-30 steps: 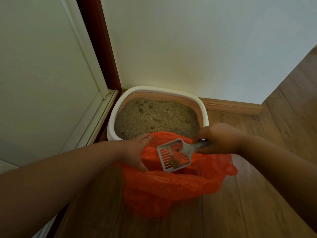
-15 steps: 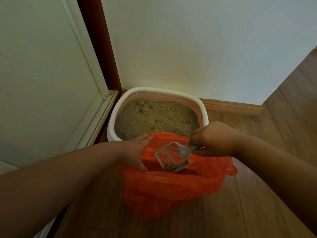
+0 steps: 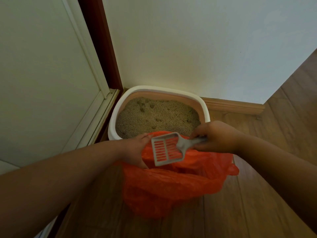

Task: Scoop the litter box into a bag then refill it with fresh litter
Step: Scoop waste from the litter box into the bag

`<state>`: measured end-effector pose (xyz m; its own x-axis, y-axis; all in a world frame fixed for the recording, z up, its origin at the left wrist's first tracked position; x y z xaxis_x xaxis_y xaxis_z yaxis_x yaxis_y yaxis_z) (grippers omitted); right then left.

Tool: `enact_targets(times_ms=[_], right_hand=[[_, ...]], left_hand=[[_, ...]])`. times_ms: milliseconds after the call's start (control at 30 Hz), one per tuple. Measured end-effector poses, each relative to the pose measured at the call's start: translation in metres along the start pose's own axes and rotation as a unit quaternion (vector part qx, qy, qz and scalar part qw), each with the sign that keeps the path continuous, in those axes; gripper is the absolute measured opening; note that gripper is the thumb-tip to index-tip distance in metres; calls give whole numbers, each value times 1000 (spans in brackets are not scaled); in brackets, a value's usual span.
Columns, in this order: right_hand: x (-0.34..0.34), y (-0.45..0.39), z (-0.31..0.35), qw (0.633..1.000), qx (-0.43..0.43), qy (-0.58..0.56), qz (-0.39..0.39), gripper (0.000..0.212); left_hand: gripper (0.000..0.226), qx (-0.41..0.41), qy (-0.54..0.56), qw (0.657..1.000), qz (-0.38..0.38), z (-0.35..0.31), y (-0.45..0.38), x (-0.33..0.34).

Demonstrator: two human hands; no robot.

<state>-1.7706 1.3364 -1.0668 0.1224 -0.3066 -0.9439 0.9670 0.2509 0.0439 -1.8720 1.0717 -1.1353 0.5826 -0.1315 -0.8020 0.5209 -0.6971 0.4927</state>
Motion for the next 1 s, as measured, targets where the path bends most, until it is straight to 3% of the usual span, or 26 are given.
enact_targets(times_ms=[100, 200, 300, 700, 1000], right_hand=[[4, 0, -21, 978, 148, -144, -22, 20], [18, -2, -36, 931, 255, -248, -82, 21], [34, -6, -46, 907, 319, -255, -101, 22], [74, -47, -35, 944, 302, -122, -46, 19], [105, -82, -30, 932, 331, -143, -24, 24]], left_hand=[[133, -13, 0, 1000, -2, 4, 0, 1], [127, -15, -19, 1000, 9, 3, 1, 2], [120, -4, -16, 1000, 9, -2, 2, 0], [111, -6, -6, 1000, -18, 5, -1, -1], [114, -10, 20, 999, -40, 17, -9, 2]])
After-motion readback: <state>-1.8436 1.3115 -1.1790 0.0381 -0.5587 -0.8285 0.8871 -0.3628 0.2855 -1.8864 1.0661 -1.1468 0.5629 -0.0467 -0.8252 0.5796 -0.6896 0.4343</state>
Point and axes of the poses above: each hand's wrist, its own y-axis away from the middle knuckle, its own x-axis out of the palm, z = x × y, the point moved 3 cm from there along -y, towards the middle knuckle, and after that the axes turned 5 degrees about -z, right-handed, at the moved point
